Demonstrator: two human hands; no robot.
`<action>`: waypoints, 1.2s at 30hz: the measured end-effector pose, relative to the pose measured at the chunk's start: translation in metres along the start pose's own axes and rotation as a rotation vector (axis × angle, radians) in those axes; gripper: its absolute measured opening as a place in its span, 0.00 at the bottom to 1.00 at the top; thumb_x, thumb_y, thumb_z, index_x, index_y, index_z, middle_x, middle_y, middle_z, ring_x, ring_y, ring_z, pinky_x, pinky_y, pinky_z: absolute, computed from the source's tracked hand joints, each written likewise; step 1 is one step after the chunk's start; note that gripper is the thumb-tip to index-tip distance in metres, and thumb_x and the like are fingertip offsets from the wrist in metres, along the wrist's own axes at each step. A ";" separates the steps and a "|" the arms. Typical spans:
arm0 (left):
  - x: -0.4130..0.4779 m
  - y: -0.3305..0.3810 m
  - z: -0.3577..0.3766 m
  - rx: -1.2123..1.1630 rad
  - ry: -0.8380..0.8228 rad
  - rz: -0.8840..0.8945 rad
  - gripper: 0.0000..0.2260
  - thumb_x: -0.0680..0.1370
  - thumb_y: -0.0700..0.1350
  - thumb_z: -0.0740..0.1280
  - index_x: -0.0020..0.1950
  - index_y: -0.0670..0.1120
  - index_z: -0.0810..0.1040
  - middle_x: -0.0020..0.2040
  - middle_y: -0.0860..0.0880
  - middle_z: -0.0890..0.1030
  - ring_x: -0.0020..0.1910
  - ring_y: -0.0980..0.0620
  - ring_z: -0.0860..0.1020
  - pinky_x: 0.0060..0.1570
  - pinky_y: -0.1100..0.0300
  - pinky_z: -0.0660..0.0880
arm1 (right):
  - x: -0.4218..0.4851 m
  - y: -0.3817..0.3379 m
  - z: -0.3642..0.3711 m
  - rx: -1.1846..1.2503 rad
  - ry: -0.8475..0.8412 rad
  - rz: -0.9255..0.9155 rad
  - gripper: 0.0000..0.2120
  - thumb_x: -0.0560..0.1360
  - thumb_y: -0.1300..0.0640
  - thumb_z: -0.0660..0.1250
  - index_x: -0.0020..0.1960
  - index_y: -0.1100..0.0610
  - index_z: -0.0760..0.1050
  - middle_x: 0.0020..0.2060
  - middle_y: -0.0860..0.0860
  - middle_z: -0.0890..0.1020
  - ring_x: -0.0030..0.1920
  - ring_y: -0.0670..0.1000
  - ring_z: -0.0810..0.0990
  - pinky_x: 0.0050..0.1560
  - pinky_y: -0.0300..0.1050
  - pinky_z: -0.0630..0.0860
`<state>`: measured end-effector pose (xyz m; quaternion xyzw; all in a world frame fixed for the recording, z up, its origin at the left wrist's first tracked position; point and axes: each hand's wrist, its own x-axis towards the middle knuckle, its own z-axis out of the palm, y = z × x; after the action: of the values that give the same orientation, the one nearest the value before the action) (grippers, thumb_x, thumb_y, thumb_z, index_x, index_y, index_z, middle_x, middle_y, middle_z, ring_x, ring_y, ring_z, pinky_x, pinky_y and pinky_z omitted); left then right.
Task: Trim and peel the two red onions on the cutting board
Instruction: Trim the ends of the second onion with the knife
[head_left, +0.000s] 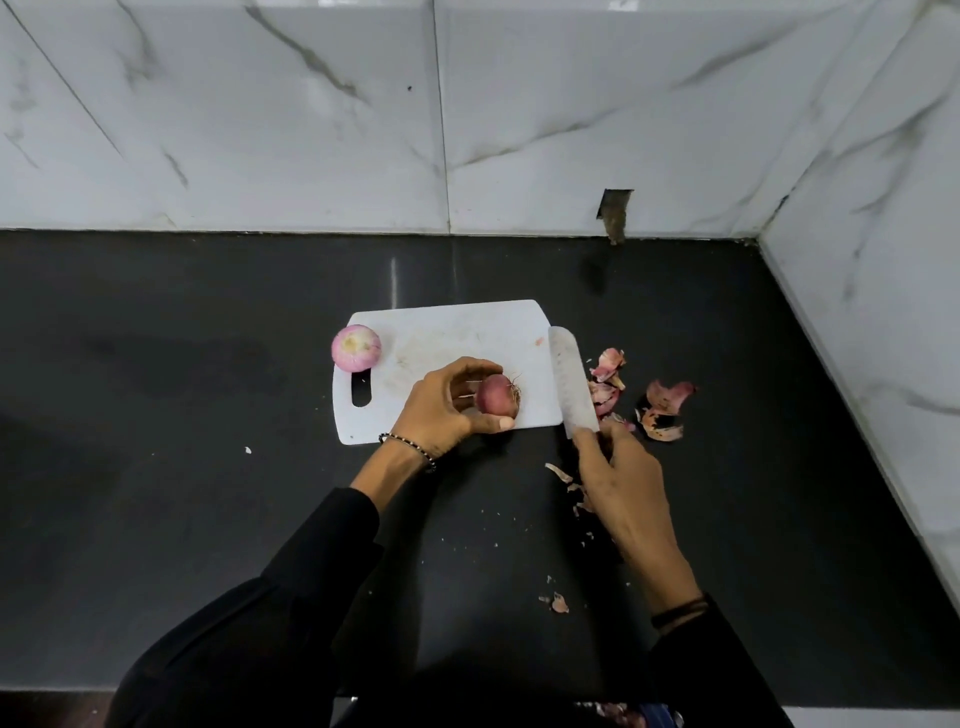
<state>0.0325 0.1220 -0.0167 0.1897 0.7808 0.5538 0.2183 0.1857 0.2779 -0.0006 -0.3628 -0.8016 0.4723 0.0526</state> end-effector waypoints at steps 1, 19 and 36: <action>0.000 0.000 0.002 0.003 -0.002 0.010 0.27 0.62 0.39 0.83 0.59 0.49 0.81 0.55 0.53 0.84 0.56 0.56 0.81 0.60 0.56 0.78 | -0.002 0.001 -0.001 0.039 -0.019 0.038 0.14 0.78 0.37 0.59 0.49 0.48 0.74 0.44 0.50 0.80 0.43 0.51 0.80 0.46 0.55 0.80; 0.018 0.017 0.013 0.308 0.005 0.078 0.29 0.65 0.44 0.82 0.65 0.47 0.79 0.58 0.52 0.82 0.58 0.55 0.79 0.63 0.61 0.74 | -0.010 -0.010 0.007 0.340 -0.227 0.097 0.11 0.84 0.50 0.60 0.51 0.57 0.73 0.38 0.55 0.78 0.29 0.46 0.73 0.27 0.39 0.69; 0.028 0.042 0.022 0.666 -0.039 0.058 0.27 0.69 0.47 0.80 0.65 0.43 0.77 0.56 0.44 0.83 0.54 0.45 0.79 0.53 0.60 0.73 | -0.013 -0.033 0.000 -0.156 -0.250 0.010 0.15 0.85 0.43 0.49 0.54 0.51 0.68 0.42 0.53 0.78 0.38 0.50 0.79 0.47 0.56 0.82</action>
<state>0.0235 0.1677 0.0131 0.2832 0.9088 0.2707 0.1433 0.1773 0.2600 0.0292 -0.3081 -0.8344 0.4502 -0.0782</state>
